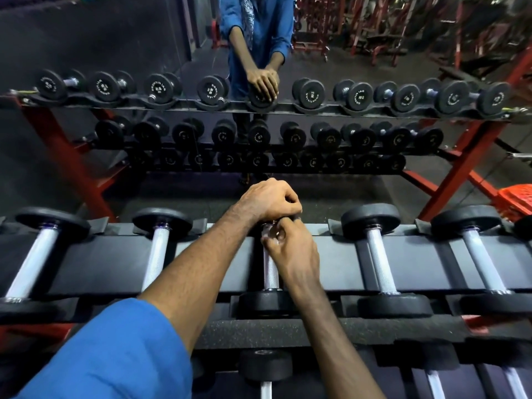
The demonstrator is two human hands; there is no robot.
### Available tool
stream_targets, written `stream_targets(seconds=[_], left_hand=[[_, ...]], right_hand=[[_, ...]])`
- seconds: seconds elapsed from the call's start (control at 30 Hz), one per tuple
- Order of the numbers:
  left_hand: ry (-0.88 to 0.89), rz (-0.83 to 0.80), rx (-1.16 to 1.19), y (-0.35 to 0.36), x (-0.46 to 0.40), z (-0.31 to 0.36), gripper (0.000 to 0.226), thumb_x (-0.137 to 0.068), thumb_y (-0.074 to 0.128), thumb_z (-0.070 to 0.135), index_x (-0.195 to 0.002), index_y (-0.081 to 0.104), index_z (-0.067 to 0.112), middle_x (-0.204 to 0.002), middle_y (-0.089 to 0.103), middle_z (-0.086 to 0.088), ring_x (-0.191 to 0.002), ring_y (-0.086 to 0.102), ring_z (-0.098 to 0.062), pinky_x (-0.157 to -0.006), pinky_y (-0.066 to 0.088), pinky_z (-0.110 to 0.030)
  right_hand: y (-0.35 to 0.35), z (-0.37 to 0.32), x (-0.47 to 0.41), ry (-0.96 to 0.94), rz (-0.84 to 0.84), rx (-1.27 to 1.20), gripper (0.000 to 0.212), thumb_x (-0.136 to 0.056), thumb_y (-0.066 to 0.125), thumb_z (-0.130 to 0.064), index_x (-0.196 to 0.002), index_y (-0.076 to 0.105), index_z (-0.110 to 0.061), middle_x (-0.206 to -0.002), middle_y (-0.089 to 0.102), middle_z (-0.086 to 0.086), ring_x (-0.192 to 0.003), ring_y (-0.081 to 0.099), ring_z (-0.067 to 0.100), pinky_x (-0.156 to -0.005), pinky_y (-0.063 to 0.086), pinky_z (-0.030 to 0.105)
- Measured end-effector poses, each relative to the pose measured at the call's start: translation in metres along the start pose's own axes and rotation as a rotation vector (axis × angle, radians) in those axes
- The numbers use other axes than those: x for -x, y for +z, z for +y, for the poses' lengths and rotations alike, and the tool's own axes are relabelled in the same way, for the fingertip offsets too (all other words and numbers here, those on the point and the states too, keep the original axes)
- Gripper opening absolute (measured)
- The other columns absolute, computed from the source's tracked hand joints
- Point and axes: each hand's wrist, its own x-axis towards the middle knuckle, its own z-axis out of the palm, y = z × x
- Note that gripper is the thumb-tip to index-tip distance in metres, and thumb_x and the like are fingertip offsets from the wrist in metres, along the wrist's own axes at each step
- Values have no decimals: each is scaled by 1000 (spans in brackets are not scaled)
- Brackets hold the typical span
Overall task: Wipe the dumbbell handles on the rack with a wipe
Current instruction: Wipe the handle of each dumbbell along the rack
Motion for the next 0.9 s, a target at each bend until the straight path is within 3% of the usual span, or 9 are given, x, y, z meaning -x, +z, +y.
stream_targets(seconds=[0.07,0.17,0.53,0.63,0.77,0.9], left_hand=[[3,2,-4,1,-1,-2,21,-78,66,54,-93,81,51,-93,78,16,-91,70,-14,-75,50,-30],[1,6,-3,0,0,1,28,-72,59,60,-91,79,56,-91,77,18,-92,70,-12,-80,55,-31],[-19,25,-41,1,1,2,26,-78,61,57,-94,81,51,-79,75,18,-82,68,-6,-72,50,-29],[-19,30,-43,0,6,4,32,-79,58,60,-99,81,50,-84,77,16,-86,70,-8,-82,59,-33],[-21,136,161,-3,23,-11,29,-84,62,68,-105,78,54,-100,77,28,-102,70,4,-98,59,-37],[-63,255,161,-23,53,-57,35,-91,57,69,-111,77,49,-106,77,28,-105,70,3,-99,58,-39]], right_hand=[[3,7,16,-6,-14,-33,22,-85,77,-39,-94,59,-27,-98,58,-8,-83,59,16,-70,48,35],[1,19,16,91,-22,-292,21,-79,83,-33,-85,65,-25,-82,69,-9,-72,64,5,-70,54,33],[9,52,16,254,6,-765,15,-79,88,-24,-80,75,-17,-77,77,-2,-71,74,22,-69,63,53],[-8,39,21,230,43,-809,15,-82,88,-28,-81,75,-20,-77,77,-3,-72,74,18,-73,64,51],[-27,16,34,189,83,-877,14,-83,88,-27,-83,76,-19,-81,78,-4,-78,75,17,-78,64,48],[-20,-14,46,171,68,-991,16,-82,89,-24,-81,76,-14,-81,78,2,-79,73,17,-79,63,50]])
